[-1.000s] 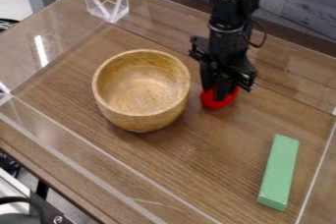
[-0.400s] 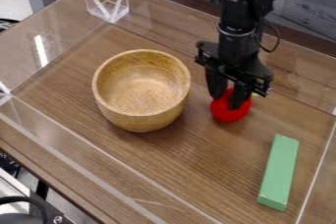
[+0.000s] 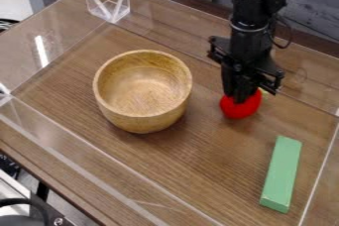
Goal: Move the red fruit to the left
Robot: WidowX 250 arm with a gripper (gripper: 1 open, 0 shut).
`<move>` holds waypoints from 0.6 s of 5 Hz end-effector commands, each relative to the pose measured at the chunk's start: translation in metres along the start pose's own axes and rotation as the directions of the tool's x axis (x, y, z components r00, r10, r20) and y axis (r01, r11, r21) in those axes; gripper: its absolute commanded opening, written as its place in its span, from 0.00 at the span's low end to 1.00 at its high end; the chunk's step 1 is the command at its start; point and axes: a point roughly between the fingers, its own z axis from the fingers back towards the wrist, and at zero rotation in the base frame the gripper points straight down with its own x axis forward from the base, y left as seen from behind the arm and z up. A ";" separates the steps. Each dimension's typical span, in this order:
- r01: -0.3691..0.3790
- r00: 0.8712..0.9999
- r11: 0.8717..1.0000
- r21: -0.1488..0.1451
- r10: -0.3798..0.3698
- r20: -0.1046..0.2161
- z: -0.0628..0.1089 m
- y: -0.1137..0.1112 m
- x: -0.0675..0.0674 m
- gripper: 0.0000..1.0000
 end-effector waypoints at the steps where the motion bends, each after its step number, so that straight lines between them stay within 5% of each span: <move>1: 0.045 0.998 0.999 0.001 -0.045 0.049 0.016 -0.005 0.013 1.00; 2: 0.036 0.998 0.999 0.005 -0.037 0.051 0.012 0.008 0.012 0.00; 3: 0.024 0.998 1.000 0.010 -0.025 0.054 0.009 0.023 0.010 0.00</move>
